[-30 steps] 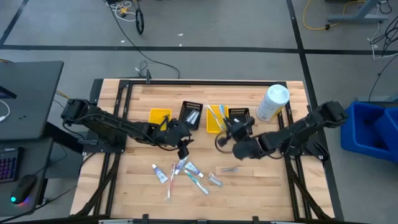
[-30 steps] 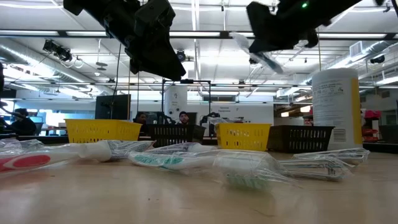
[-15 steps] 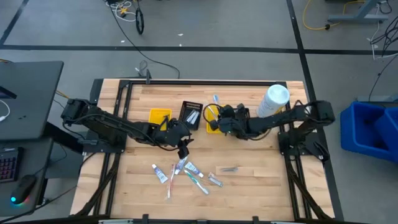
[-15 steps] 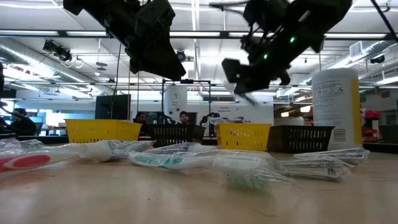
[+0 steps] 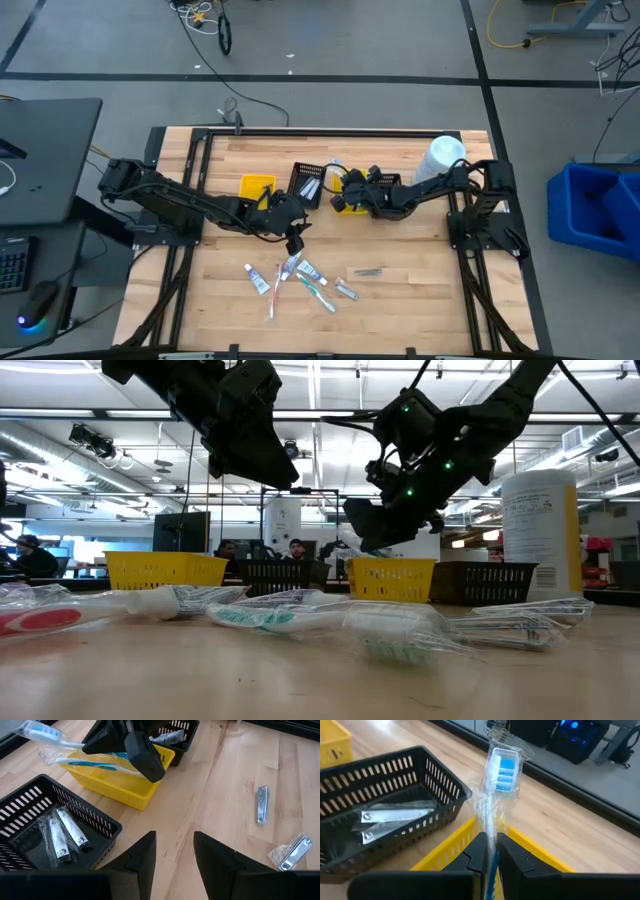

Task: Pick & Place Travel size toiletries
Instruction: Put the blue toothbrush into the right yellow bin, then put the violet toothpaste into the right black bin

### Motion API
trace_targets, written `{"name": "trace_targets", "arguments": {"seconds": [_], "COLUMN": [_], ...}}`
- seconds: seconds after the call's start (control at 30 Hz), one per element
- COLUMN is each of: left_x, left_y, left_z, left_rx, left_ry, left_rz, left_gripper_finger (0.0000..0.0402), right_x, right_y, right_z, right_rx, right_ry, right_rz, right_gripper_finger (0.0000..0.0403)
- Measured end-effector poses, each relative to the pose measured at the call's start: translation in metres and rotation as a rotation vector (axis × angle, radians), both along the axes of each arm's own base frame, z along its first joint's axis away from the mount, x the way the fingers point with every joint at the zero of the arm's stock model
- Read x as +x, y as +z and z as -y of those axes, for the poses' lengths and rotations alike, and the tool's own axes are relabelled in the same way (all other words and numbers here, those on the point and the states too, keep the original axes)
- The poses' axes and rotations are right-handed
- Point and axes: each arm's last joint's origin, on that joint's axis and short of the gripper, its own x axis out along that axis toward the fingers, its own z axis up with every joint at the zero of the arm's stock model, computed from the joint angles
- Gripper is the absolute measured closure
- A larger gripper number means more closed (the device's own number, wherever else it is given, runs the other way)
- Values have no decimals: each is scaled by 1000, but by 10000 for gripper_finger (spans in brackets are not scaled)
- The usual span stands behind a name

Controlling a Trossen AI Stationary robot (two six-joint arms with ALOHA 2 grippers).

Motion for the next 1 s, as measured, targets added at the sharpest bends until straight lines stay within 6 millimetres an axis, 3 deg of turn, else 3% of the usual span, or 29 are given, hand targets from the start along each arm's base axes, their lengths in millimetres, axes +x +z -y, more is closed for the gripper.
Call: {"name": "trace_targets", "arguments": {"seconds": [0.3,0.57,1.0], "left_x": [0,0,0], "left_y": [0,0,0], "left_z": [0,0,0], "left_rx": [0,0,-1], "left_ry": [0,0,0], "left_rz": [0,0,0], "left_gripper_finger": [260,260,260], "right_x": [1,0,-11], "right_y": [-2,0,46], "right_z": [-2,-1,-7], "right_rx": [62,63,72], "right_ry": [74,73,162], "right_rz": [-4,-2,79], "right_gripper_finger": [354,299,183]}}
